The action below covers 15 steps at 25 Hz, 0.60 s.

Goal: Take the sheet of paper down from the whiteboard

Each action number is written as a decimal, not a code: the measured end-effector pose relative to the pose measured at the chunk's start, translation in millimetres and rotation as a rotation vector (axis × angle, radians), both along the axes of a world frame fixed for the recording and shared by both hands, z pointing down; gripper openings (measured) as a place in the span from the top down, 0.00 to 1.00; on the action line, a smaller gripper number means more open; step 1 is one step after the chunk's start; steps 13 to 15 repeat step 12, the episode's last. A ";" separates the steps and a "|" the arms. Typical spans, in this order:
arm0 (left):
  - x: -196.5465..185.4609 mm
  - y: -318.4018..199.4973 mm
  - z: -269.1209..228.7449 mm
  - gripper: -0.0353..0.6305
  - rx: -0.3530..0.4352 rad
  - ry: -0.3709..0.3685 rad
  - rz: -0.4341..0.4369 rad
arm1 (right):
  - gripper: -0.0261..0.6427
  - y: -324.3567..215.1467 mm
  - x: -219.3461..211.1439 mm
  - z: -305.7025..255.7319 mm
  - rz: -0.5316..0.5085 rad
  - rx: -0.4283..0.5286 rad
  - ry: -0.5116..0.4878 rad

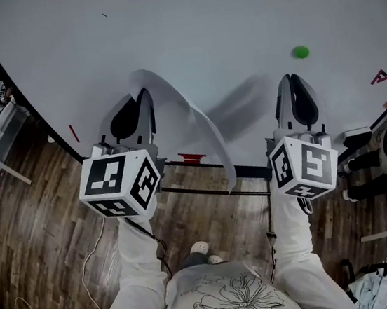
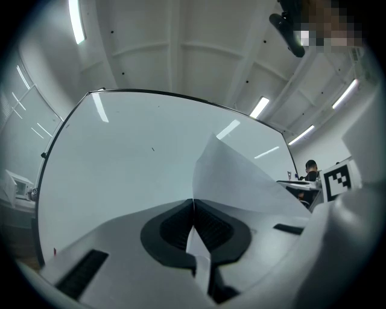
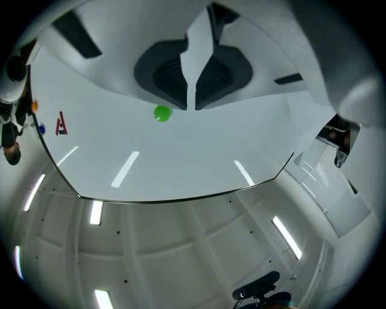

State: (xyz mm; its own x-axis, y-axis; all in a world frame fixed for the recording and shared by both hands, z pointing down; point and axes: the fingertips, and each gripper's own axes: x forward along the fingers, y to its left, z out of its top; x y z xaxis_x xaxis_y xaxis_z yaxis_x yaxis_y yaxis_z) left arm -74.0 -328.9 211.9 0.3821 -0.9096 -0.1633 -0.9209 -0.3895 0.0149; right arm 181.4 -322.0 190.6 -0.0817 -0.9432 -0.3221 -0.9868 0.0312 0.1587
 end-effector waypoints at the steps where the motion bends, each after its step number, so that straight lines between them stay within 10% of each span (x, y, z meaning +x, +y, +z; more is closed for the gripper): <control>1: 0.5 0.3 0.2 0.94 0.000 0.001 0.001 | 0.90 0.2 -0.5 0.3 -0.001 -0.001 0.000; 15: 3.7 4.9 -3.7 0.94 0.008 -0.007 -0.008 | 0.91 3.2 -3.3 -0.5 0.001 -0.008 0.000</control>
